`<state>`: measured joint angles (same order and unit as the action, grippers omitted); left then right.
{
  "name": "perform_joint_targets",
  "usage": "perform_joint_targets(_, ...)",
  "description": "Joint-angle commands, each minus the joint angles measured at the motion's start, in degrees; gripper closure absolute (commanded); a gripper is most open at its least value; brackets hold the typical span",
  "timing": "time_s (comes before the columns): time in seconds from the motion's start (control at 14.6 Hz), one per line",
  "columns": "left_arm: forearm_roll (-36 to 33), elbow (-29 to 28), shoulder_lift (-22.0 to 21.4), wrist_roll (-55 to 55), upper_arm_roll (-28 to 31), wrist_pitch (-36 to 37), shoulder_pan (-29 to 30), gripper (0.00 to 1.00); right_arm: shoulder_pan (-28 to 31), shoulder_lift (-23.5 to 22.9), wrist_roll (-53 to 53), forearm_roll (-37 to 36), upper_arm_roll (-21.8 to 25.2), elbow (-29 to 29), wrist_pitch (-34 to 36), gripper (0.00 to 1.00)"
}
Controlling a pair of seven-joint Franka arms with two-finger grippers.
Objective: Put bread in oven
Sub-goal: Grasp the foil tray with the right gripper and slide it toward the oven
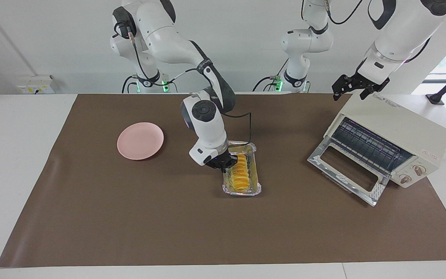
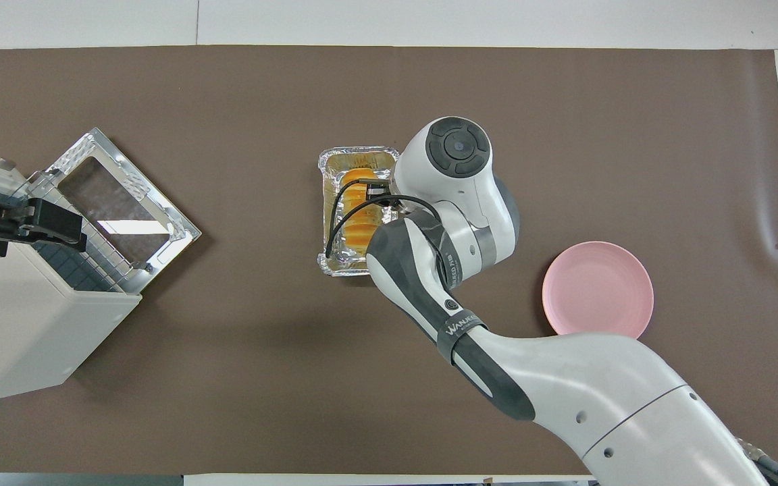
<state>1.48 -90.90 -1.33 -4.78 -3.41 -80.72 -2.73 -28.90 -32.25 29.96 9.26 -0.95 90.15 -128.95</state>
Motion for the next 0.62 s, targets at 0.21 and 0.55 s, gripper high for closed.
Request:
perform_joint_targets(0.21,0.3,-2.2,-1.8,0.1,-0.5,-1.3,0.7,0.00,-0.1,3.0,0.4,1.5,-0.1,3.4,-1.1,1.00)
perform_joint_targets(0.55,0.3,-2.2,-1.8,0.1,-0.5,-1.3,0.7,0.00,-0.2,3.0,4.8,1.5,-0.2,2.5,0.1,0.00)
